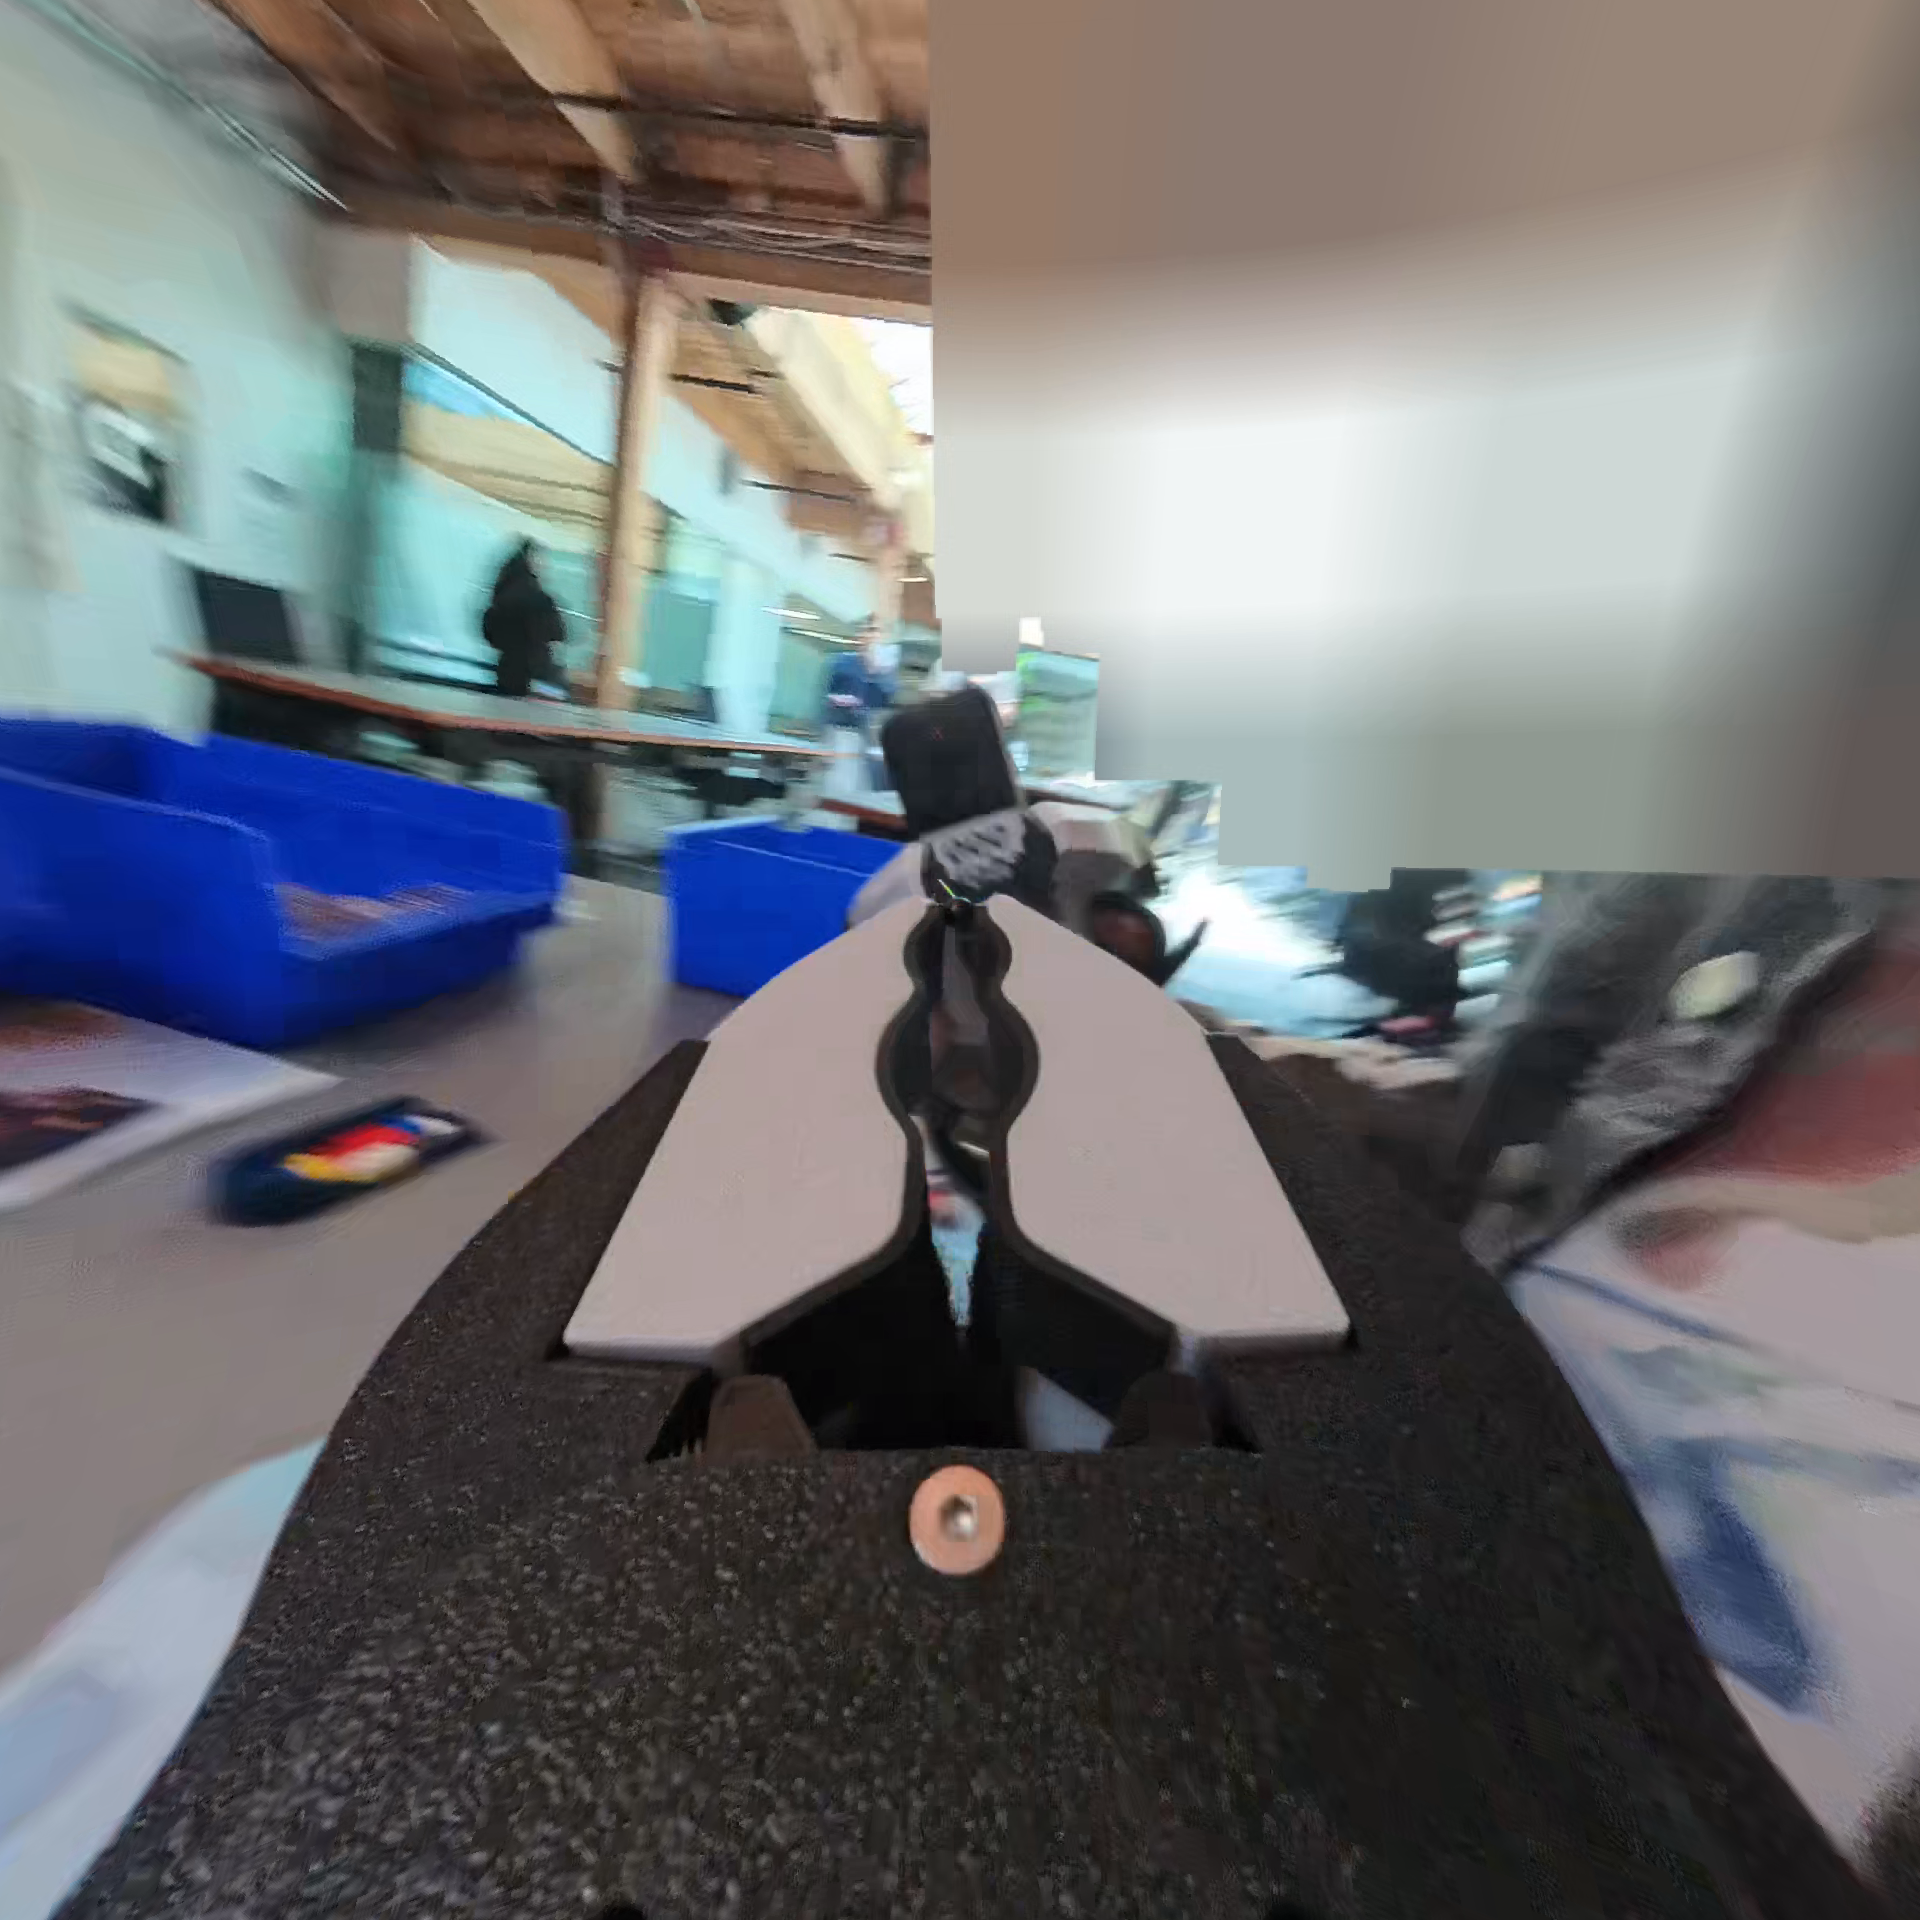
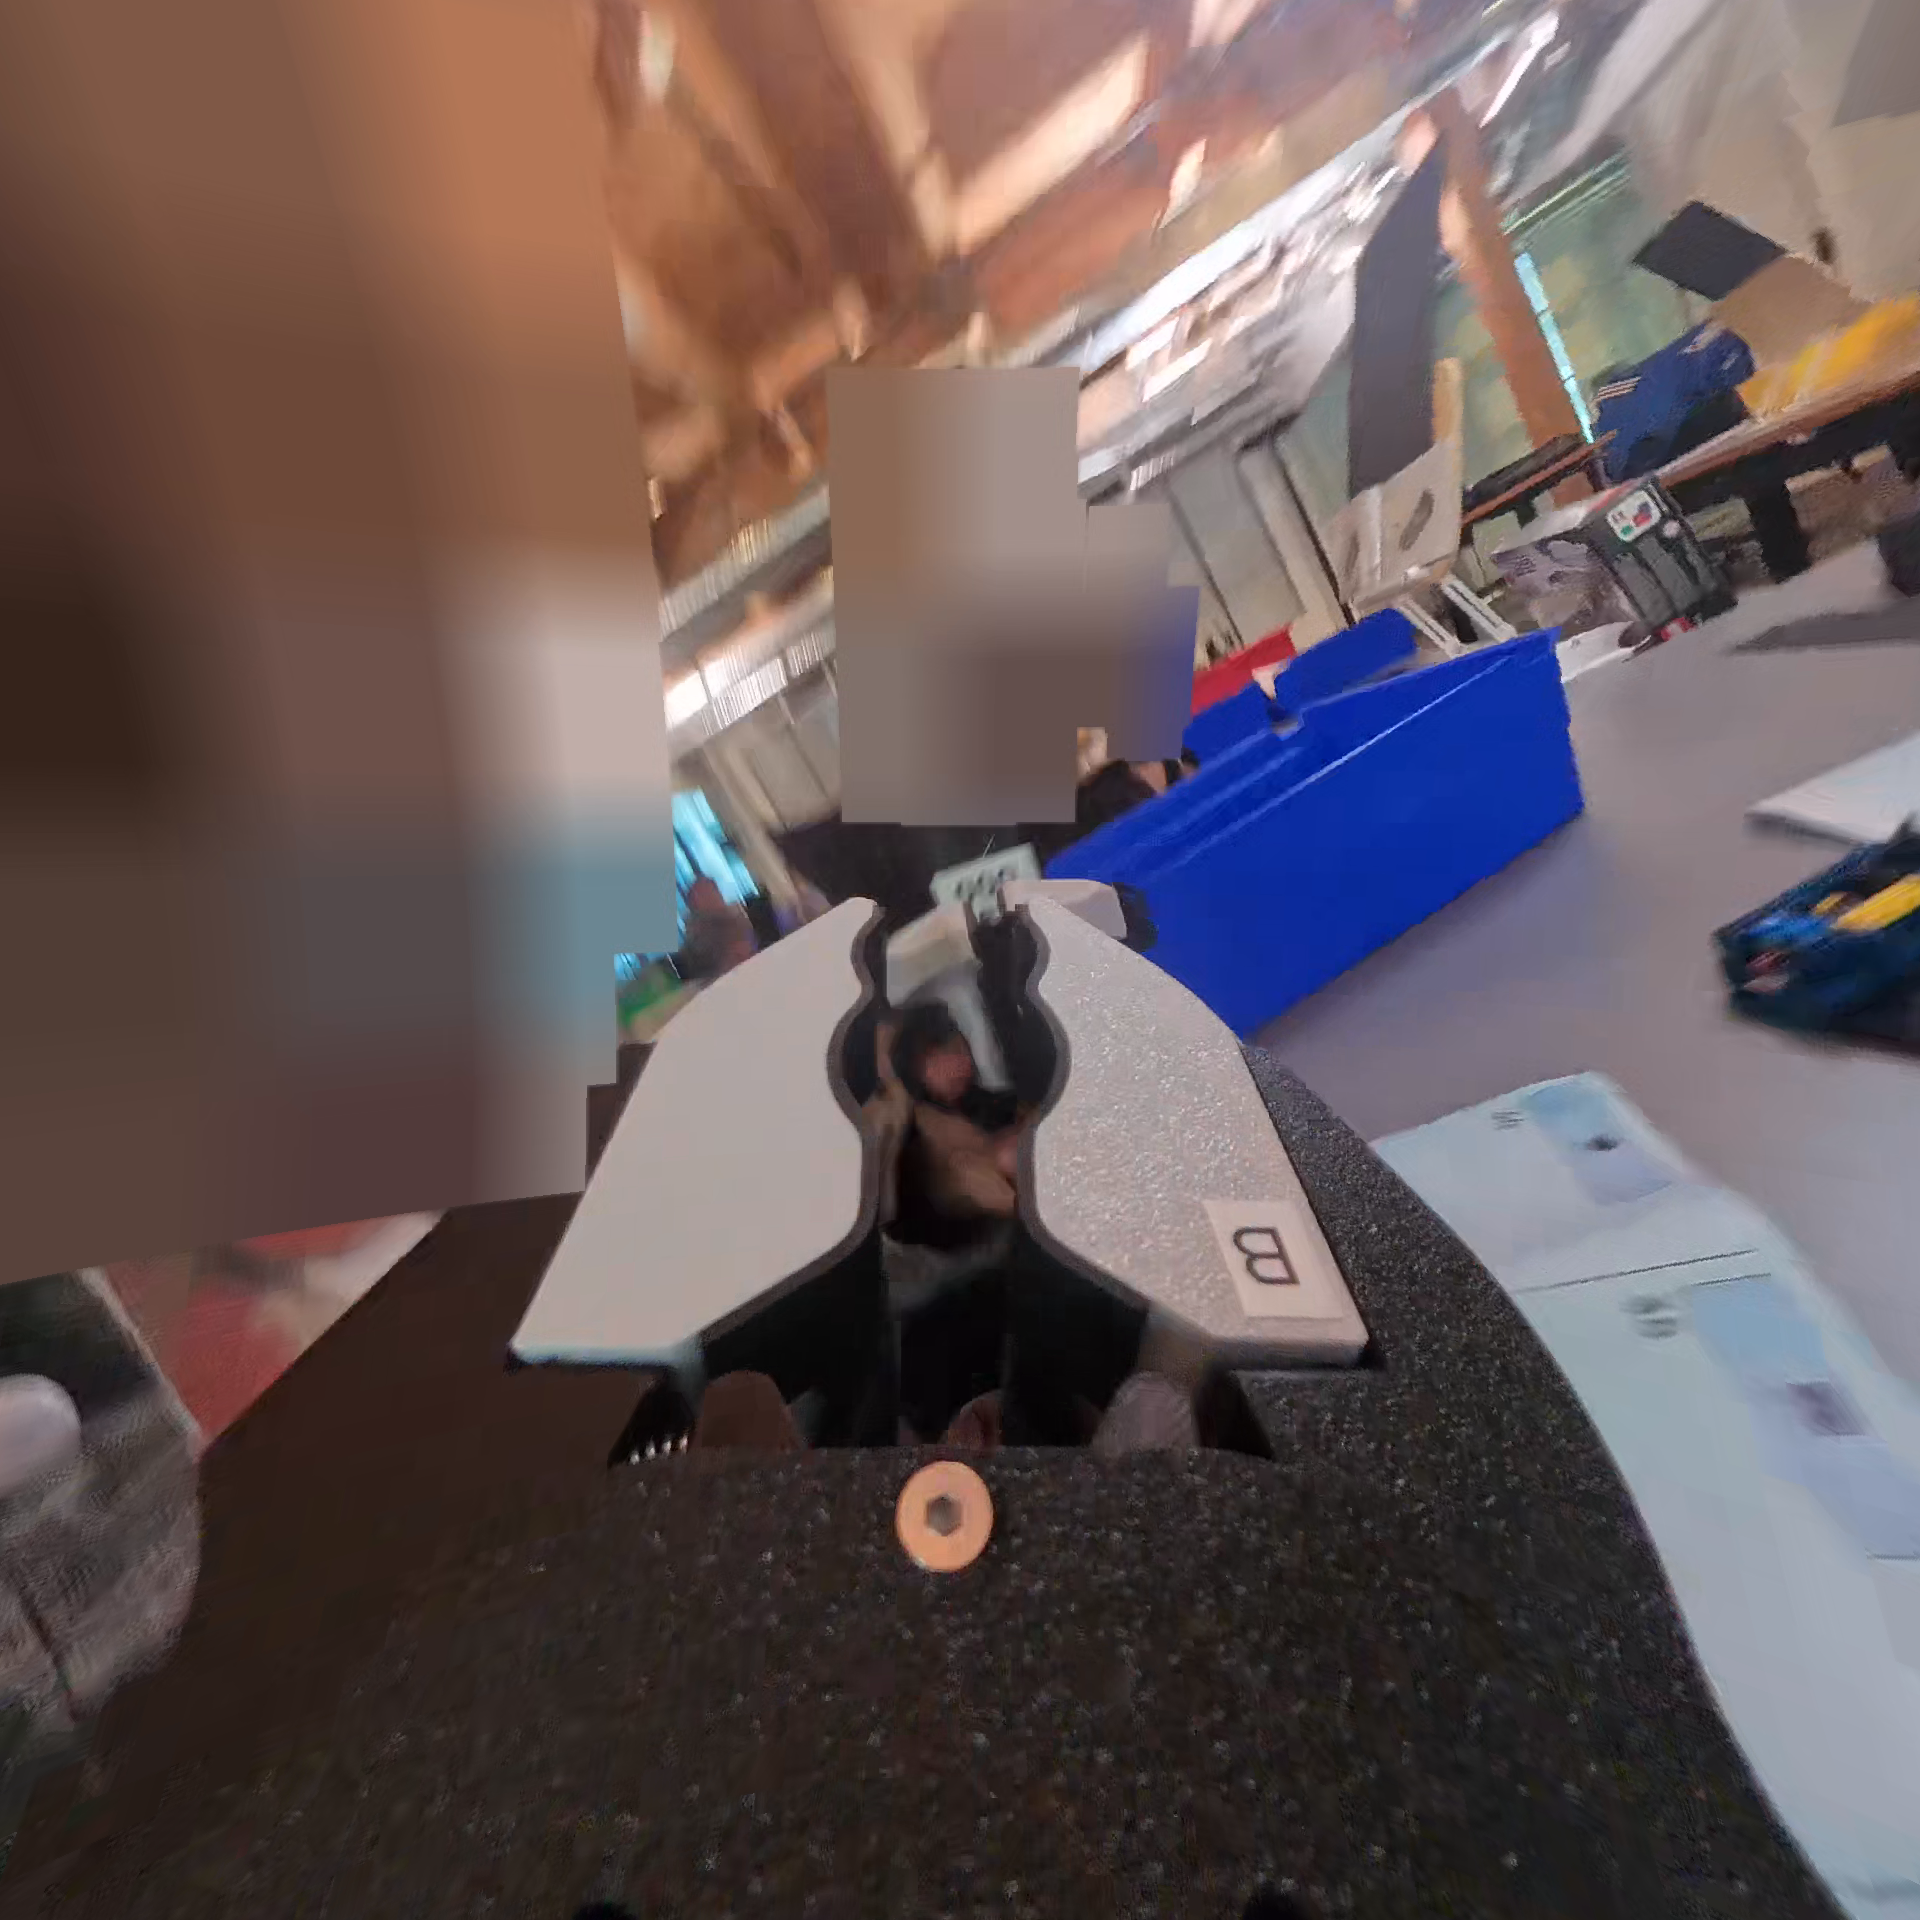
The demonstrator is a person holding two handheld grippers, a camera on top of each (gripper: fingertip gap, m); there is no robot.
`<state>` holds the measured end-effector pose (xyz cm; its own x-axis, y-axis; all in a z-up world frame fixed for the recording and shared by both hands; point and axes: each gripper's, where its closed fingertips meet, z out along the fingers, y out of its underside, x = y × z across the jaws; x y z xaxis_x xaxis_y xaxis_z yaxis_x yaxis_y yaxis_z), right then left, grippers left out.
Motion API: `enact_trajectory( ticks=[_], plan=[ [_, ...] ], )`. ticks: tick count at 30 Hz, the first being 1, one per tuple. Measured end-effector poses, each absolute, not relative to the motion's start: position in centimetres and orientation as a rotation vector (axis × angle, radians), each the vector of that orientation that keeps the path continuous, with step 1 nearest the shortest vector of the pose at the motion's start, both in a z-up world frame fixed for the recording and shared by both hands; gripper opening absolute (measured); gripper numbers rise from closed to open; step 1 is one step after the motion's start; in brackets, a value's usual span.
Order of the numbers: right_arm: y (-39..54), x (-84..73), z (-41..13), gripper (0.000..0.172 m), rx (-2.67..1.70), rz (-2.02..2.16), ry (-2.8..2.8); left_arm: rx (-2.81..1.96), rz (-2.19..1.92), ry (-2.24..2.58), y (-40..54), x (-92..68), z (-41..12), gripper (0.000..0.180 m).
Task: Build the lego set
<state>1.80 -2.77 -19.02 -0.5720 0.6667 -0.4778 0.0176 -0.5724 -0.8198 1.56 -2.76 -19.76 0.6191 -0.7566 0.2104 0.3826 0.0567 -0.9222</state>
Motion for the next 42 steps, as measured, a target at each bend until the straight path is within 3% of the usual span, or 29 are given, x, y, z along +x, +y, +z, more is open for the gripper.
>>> enact_trajectory(
  ticks=[5,20,38,40,42],
  plan=[
    [-2.1,2.6,-20.2,0.015,-0.863,1.526,-1.699,-1.249,-1.26,0.341,-3.6,2.5,-20.2,0.004],
    [-4.4,2.7,-19.7,0.004,-0.544,1.42,-1.704,-1.218,-1.508,0.342,-4.3,3.4,-20.2,0.004],
    [-4.4,2.8,-20.4,0.003,-0.545,1.37,-1.733,-1.225,-1.548,0.345,-4.2,3.6,-20.4,0.005],
    [-4.1,3.5,-20.2,0.003,-0.586,1.372,-1.693,-1.245,-1.509,0.338,-3.9,3.5,-20.6,0.01],
    [-2.8,5.5,-18.2,0.003,-0.649,1.491,-1.513,-1.265,-1.432,0.295,-3.1,2.9,-20.8,0.028]
  ],
)
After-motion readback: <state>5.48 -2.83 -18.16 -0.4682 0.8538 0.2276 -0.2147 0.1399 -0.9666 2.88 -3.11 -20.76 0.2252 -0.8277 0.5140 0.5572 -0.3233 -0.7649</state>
